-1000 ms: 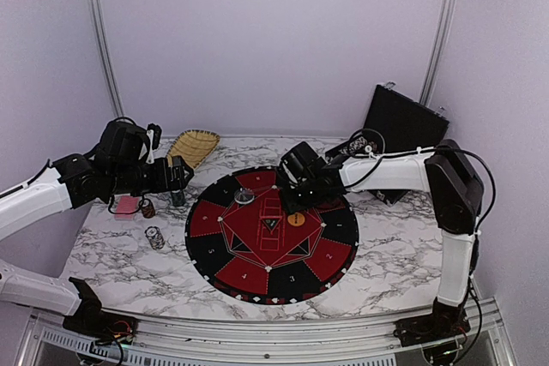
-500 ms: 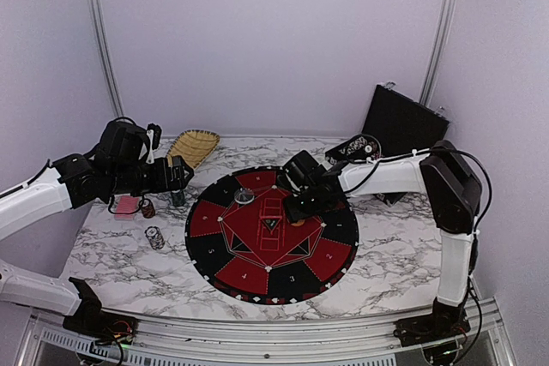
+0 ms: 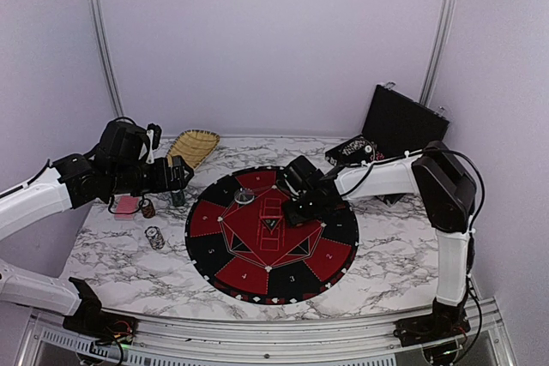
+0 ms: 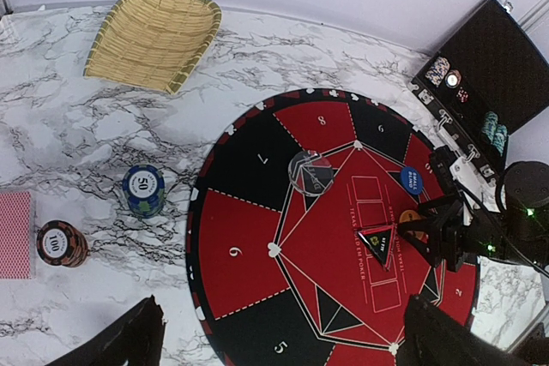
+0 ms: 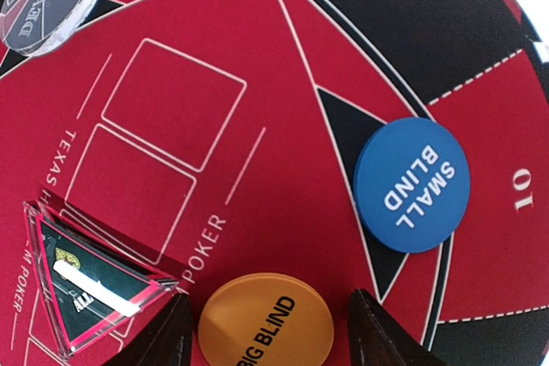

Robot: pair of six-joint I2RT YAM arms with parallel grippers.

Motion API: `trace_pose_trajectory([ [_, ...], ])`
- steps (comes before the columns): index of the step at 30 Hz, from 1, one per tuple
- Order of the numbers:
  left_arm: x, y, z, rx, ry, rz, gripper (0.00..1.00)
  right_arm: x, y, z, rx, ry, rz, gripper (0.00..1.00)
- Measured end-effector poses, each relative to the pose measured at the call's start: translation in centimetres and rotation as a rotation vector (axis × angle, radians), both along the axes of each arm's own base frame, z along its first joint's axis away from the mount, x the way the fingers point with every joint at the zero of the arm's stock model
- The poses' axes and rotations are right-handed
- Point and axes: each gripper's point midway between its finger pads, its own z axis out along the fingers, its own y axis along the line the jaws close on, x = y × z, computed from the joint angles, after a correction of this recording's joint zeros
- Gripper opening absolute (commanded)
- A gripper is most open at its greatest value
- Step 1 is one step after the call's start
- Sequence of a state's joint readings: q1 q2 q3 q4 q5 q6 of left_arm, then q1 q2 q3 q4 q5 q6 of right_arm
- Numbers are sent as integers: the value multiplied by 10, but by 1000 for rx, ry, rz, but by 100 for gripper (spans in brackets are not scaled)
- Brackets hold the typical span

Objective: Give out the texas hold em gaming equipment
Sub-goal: Move the big blind button to position 5.

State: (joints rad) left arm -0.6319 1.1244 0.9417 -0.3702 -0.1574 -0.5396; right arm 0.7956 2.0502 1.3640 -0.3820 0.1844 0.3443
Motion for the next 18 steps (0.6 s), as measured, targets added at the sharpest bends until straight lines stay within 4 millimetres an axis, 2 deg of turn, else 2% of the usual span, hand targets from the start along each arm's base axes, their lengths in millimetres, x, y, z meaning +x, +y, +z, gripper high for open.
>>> trace_pose_trajectory([
  [4,0,0,0,0,0,0,99,1,1,0,7,-2,1,53],
  [12,0,0,0,0,0,0,99,-4,0,-2,31,-20,-3,52],
  [15,0,0,0,-1,0,0,99,-11,-3,-2,41,-22,-7,53],
  [18,0,0,0,-2,0,0,99,-20,-4,-3,43,-23,-5,59],
])
